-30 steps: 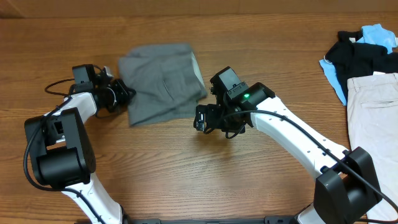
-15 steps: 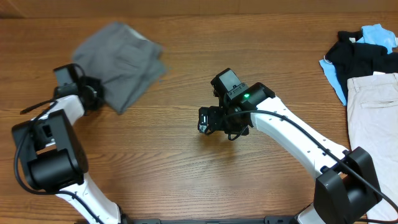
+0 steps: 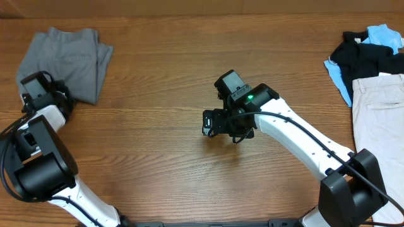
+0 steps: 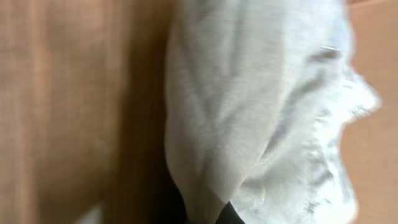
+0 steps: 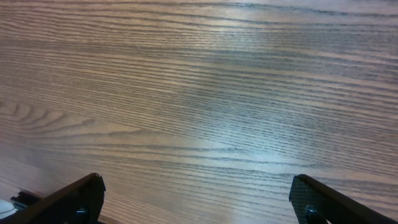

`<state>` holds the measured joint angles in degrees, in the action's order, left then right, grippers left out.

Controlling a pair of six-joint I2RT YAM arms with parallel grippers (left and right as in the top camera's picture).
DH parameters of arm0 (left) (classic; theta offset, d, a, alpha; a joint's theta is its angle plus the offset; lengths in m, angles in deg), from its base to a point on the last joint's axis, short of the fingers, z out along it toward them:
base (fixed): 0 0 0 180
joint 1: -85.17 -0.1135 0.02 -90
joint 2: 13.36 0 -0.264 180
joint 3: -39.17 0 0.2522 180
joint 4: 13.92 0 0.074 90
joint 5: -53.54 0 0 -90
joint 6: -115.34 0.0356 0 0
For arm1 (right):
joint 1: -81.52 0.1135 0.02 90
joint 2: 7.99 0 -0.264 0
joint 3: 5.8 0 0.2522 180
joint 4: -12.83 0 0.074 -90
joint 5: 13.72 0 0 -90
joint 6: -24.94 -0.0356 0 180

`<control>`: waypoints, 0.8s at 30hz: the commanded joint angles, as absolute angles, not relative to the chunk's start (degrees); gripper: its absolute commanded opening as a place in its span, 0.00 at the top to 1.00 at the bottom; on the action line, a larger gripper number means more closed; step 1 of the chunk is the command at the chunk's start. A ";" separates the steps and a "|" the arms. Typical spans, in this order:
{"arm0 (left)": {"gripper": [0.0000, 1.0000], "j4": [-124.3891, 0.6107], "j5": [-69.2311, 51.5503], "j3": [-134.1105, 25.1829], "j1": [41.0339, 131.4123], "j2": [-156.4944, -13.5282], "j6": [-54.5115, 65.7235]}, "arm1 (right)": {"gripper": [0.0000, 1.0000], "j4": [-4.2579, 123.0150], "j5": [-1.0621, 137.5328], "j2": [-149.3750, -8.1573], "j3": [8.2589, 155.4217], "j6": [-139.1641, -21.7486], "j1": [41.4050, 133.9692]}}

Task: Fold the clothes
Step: 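Grasp the folded shorts' left edge with the left gripper and drag them upper left, then release the folded shorts at the upper left corner with the left gripper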

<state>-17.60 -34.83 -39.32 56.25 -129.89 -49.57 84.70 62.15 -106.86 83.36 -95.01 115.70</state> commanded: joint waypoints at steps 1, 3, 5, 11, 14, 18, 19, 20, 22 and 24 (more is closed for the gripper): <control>0.93 -14.36 -36.56 -39.27 57.65 -132.45 -50.49 | 0.00 84.66 62.74 -105.84 83.27 -94.69 116.29; 0.92 -13.68 -34.78 -40.34 58.06 -134.53 -50.49 | 0.00 84.61 62.76 -105.84 83.27 -94.69 116.72; 0.92 -13.71 -32.73 -42.14 58.52 -137.37 -50.45 | 0.00 84.66 62.76 -105.81 83.27 -94.69 117.20; 0.94 -13.73 -26.46 -47.95 58.96 -144.21 -46.99 | 0.00 85.73 62.78 -105.84 83.27 -94.69 117.58; 0.91 -13.90 -26.19 -48.91 58.96 -144.84 -45.31 | 0.00 85.86 62.98 -105.84 83.27 -94.69 117.58; 0.84 -13.92 -26.13 -49.55 58.72 -144.84 -43.58 | 0.00 85.88 63.81 -105.84 83.27 -94.69 117.58; 0.84 -13.92 -26.06 -49.76 58.72 -144.84 -42.77 | 0.00 85.88 63.81 -105.84 83.27 -94.69 117.58; 0.82 -13.92 -25.87 -49.96 58.74 -144.84 -42.27 | 0.00 85.88 63.81 -105.84 83.27 -94.69 117.58; 0.72 -13.90 -24.75 -50.16 58.80 -144.84 -42.23 | 0.00 85.90 63.81 -105.84 83.27 -94.69 117.58; 0.40 -13.90 -22.46 -50.20 58.85 -144.84 -42.16 | 0.00 85.97 63.79 -105.84 83.27 -94.69 117.58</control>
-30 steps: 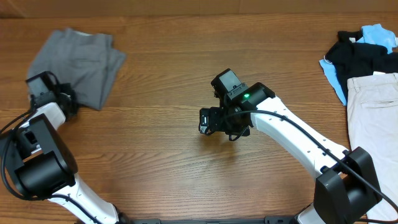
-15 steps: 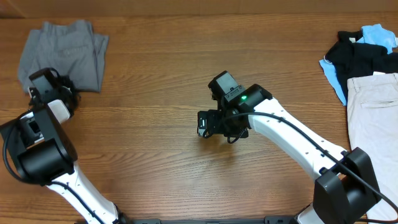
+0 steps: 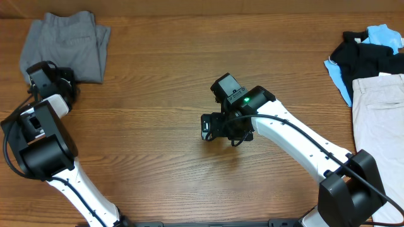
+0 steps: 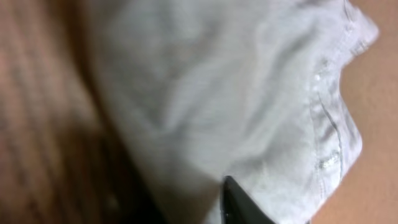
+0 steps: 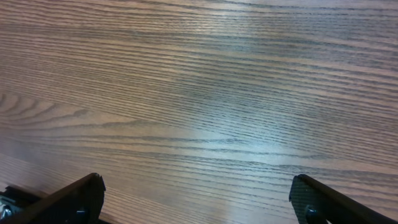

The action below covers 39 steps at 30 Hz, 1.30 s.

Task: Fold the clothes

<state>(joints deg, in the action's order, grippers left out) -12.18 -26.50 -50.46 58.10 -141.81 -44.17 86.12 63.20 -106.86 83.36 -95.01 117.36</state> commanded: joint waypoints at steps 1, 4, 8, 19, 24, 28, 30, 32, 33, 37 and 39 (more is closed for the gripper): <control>0.26 -13.90 -20.86 -50.20 58.85 -144.84 -42.12 | 0.00 86.10 63.79 -105.84 83.27 -94.71 117.58; 0.10 -14.23 -15.64 -50.20 58.61 -144.82 -41.90 | 0.00 86.45 63.81 -105.84 83.27 -94.69 117.58; 0.00 -15.78 -9.50 -50.20 57.73 -144.82 -41.99 | 0.00 87.04 63.81 -105.84 83.27 -94.69 117.58; 0.00 -37.86 -7.53 -50.20 52.22 -141.87 -38.29 | 0.00 88.61 63.83 -105.81 83.27 -94.69 117.58; 0.00 -41.05 -12.27 -50.20 49.56 -138.18 -32.17 | 0.00 90.03 63.83 -105.84 83.27 -94.66 117.58; 0.00 -44.15 -13.58 -50.20 48.09 -134.31 -29.46 | 0.00 89.95 63.81 -105.81 83.27 -94.73 117.58; 0.00 -45.00 -13.52 -50.20 48.09 -132.63 -28.50 | 0.00 89.73 63.83 -105.81 83.27 -95.41 117.58; 0.00 -47.06 -13.32 -50.20 48.33 -129.94 -27.65 | 0.00 88.74 63.87 -105.75 83.32 -96.50 117.58; 0.00 -48.17 -12.67 -50.20 48.55 -128.47 -27.02 | 0.00 87.80 63.85 -105.55 83.40 -96.87 117.55; 0.00 -52.44 -10.33 -50.20 50.39 -121.35 -23.76 | 0.00 86.69 65.32 -103.54 85.33 -96.85 117.23; 0.00 -53.86 -7.44 -50.20 51.46 -117.37 -21.97 | 0.00 87.89 65.54 -101.84 87.27 -96.87 116.86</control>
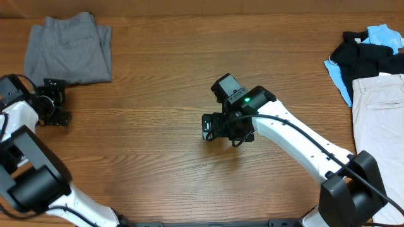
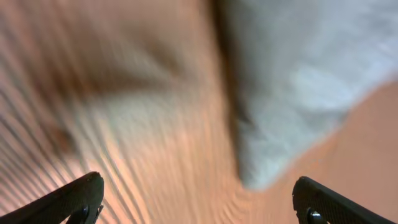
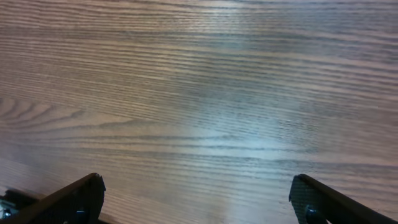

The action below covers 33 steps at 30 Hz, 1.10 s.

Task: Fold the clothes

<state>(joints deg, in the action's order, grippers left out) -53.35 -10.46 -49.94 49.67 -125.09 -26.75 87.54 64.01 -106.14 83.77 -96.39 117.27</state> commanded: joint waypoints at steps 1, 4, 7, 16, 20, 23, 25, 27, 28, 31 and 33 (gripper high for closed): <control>0.00 -54.60 -5.23 -50.20 52.01 -115.25 -20.85 | 0.00 88.79 65.54 -100.85 88.43 -96.85 116.66; 0.00 -57.49 1.50 -50.20 54.06 -108.26 -17.79 | 0.00 92.79 66.37 -96.92 92.65 -96.87 115.76; 0.00 -60.37 8.12 -50.20 56.27 -101.33 -12.50 | 0.00 96.81 71.24 -91.21 96.36 -99.69 115.13; 0.00 -68.33 9.93 -50.20 66.89 -79.43 -3.08 | 0.00 105.88 77.45 -68.33 98.79 -104.61 115.15; 0.00 -74.12 8.23 -50.18 72.53 -72.19 0.24 | 0.00 112.98 82.76 -59.35 98.70 -111.06 115.19; 0.00 -78.77 6.37 -50.18 76.25 -68.80 2.56 | 0.00 116.17 84.01 -53.16 98.68 -113.42 115.19; 0.00 -82.21 3.75 -50.18 78.54 -67.21 3.50 | 0.00 117.64 84.01 -49.69 98.66 -114.33 115.19; 0.00 -85.57 1.41 -50.18 80.14 -66.49 3.56 | 0.00 119.17 84.40 -46.30 98.09 -115.58 115.17; 0.00 -87.17 0.36 -50.18 80.75 -66.42 3.54 | 0.00 119.91 84.97 -44.83 97.57 -116.24 115.17; 0.00 -89.57 -2.90 -50.16 81.47 -66.73 3.54 | 0.00 122.42 88.68 -41.40 95.62 -116.56 115.19; 0.00 -90.55 -4.73 -50.11 81.45 -67.03 3.54 | 0.00 123.63 90.26 -40.86 94.81 -116.39 115.19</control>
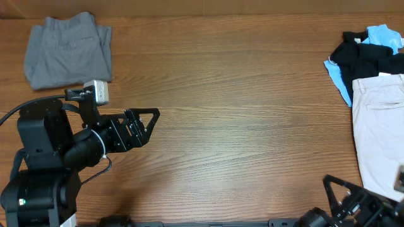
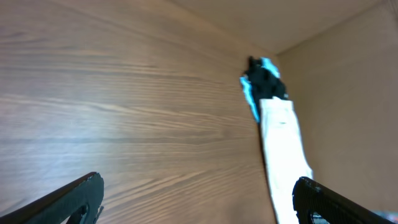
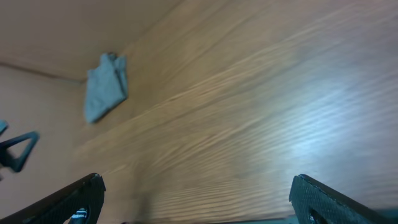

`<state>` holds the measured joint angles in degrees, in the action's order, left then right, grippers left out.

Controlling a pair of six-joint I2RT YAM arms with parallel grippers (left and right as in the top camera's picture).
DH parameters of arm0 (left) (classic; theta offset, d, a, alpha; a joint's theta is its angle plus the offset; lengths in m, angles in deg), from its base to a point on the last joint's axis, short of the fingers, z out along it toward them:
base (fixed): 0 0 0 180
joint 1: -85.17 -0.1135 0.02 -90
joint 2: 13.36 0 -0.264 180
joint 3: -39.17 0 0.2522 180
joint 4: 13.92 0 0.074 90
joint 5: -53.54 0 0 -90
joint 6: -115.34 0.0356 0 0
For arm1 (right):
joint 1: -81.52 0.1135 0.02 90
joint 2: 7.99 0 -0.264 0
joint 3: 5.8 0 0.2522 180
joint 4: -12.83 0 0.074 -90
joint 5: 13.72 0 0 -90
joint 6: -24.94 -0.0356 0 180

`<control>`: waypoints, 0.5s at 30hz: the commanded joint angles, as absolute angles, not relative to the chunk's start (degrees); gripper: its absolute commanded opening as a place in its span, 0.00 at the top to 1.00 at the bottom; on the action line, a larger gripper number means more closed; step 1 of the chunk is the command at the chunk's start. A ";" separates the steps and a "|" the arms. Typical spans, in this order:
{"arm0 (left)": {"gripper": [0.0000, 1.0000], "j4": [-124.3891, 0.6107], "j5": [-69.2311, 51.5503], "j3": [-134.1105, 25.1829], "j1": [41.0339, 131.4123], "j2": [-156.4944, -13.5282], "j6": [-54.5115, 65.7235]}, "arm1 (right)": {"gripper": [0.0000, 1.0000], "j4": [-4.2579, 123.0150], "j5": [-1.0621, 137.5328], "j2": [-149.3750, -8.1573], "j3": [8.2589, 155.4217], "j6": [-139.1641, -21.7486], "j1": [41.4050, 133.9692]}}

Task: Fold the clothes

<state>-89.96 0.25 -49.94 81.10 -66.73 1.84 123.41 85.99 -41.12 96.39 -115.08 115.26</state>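
A folded grey garment (image 1: 68, 50) lies flat at the table's far left, and shows small in the right wrist view (image 3: 106, 87). My left gripper (image 1: 144, 125) hangs open and empty at the near left, well short of the garment, pointing right across the table (image 2: 199, 208). My right gripper (image 1: 351, 197) sits at the near right corner, open and empty (image 3: 199, 205). A heap of unfolded clothes lies at the right edge: black cloth (image 1: 366, 58), a light blue piece (image 1: 382, 35) and pale trousers (image 1: 382, 126).
The left wrist view shows the same heap far off, with blue and black cloth (image 2: 261, 84) and the pale trousers (image 2: 283, 149). Bare wooden tabletop (image 1: 252, 113) stretches between the grey garment and the heap.
My left gripper has left the grey garment's near left corner and now sits at the near left, pointing right. My right arm has gone from the table's middle to the near right corner.
My left gripper was shut on the grey garment's near edge while the right one hung open over the middle. The garment then lay farther back and squarer. Then the left gripper stood open beside it. Now both arms are at the near edge.
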 commanded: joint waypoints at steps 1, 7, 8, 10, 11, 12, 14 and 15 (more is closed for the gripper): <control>0.00 -90.77 -5.26 -50.07 81.45 -67.32 3.54 | 0.00 123.63 90.21 -40.88 94.66 -116.08 115.19; 0.00 -90.86 -5.58 -50.07 81.45 -69.29 3.54 | 0.00 123.61 90.19 -40.88 94.22 -116.11 115.19; 0.00 -90.86 -5.56 -50.07 81.45 -69.61 3.52 | 0.00 123.61 90.19 -40.88 94.22 -116.11 115.19; 0.00 -90.86 -5.58 -50.07 81.45 -70.36 3.52 | 0.00 123.61 90.19 -40.88 94.22 -116.11 115.19; 0.00 -90.86 -5.58 -50.07 81.45 -70.75 3.52 | 0.00 123.63 90.19 -40.88 94.22 -116.11 115.19; 0.00 -90.86 -5.58 -50.07 81.45 -71.16 3.52 | 0.00 123.63 90.19 -40.88 94.22 -116.11 115.19; 0.00 -90.86 -5.58 -50.07 81.45 -72.04 3.52 | 0.00 123.63 90.19 -40.88 94.22 -116.11 115.19; 0.00 -90.86 -5.58 -50.07 81.45 -72.56 3.52 | 0.00 123.63 90.19 -40.88 94.22 -116.11 115.19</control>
